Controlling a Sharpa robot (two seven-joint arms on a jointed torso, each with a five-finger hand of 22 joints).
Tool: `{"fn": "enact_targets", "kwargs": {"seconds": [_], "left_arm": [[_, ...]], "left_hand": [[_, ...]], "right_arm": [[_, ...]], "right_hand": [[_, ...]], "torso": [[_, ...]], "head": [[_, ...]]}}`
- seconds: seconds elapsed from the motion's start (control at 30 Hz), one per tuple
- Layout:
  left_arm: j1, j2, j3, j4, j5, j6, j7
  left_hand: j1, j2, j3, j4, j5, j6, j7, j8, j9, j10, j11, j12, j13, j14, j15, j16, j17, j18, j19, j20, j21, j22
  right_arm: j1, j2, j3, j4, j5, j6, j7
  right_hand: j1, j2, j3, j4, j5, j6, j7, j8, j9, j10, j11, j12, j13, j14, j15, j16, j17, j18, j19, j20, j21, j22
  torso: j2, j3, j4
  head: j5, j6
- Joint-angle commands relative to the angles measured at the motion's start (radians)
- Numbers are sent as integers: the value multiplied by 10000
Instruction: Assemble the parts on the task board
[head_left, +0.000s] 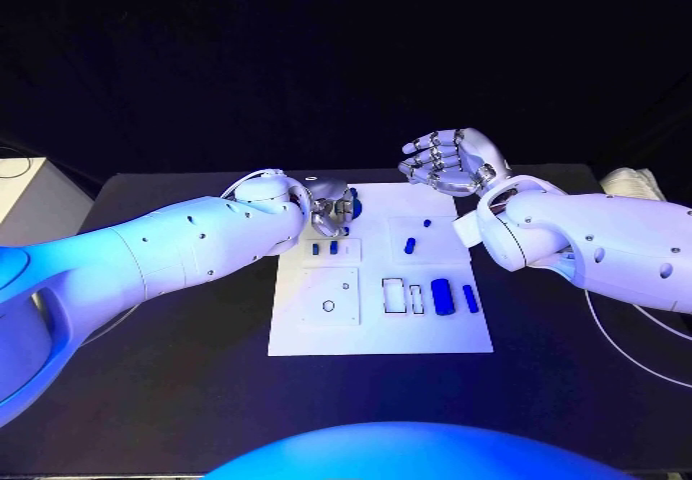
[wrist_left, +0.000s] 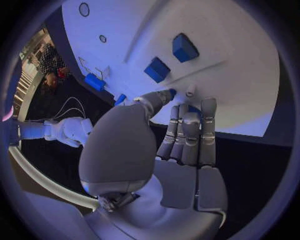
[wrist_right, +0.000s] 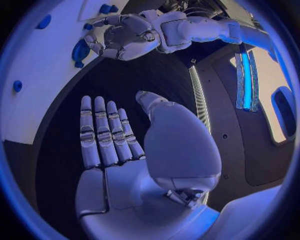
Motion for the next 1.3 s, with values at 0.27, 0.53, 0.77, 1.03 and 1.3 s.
{"fn": "enact_targets", "kwargs": {"seconds": [0.27, 0.53, 0.77, 1.03, 1.3], "left_arm": [[-24, 87, -5, -19, -86, 380, 207], [-43, 106, -10, -16, -76, 523, 248], [-108, 138, -14, -58, -69, 519, 279], [-171, 189, -16, -170, -68, 570, 296], [-195, 247, -17, -278, -68, 514, 280]], "left_hand": [[57, 64, 158, -104, -38, 297, -55, -156, -181, 366, -60, -132, -160, 276, -35, 269, 237, -84, 263, -31, 326, 349], [60, 90, 199, -160, -42, 420, -70, -197, -233, 503, -93, -166, -207, 356, -62, 363, 328, -103, 329, -49, 430, 468], [86, 153, 262, -229, -43, 558, -85, -237, -282, 637, -126, -213, -257, 439, -89, 457, 420, -121, 389, -74, 537, 586], [279, 442, 540, -583, -395, 1043, -168, -431, -398, 1142, -253, -555, -484, 644, -211, 660, 560, -169, 538, -195, 904, 963], [326, 603, 639, -783, -474, 1287, -163, -591, -443, 1526, -317, -754, -581, 937, -267, 830, 862, -229, 767, -246, 1200, 1305]], "right_arm": [[-3, 8, 3, 8, -20, 146, 74], [-3, 7, 3, 12, -20, 149, 74], [-3, 7, 3, 15, -20, 149, 75], [-3, -4, 3, 25, -20, 146, 73], [-3, -3, 3, 30, -20, 144, 72]], "right_hand": [[-88, 46, -43, 1, 30, -60, 557, -63, -12, -70, 20, -58, -15, -33, 1, -24, -12, 129, -73, -2, -9, -11], [-74, 73, -54, -20, 43, -48, 558, -73, -25, -64, 20, -65, -13, -23, 2, -13, -84, 134, -67, 3, 0, -78], [-74, 73, -54, -20, 43, -48, 558, -73, -25, -64, 20, -65, -13, -23, 2, -13, -84, 134, -67, 3, 0, -78], [-74, 73, -54, -20, 43, -48, 558, -73, -25, -64, 20, -65, -13, -23, 2, -13, -84, 134, -67, 3, 0, -78], [-76, 81, -62, -23, 45, -43, 559, -77, -30, -62, 21, -67, -12, -18, 2, -9, -110, 135, -64, 4, 3, -102]], "torso": [[-19, 12, 15], [-12, 7, 4], [-8, 2, 10], [0, -1, 10], [-4, 1, 7]], "head": [[-28, -37], [-40, -52], [-68, -51], [-100, -68], [-111, -94]]}}
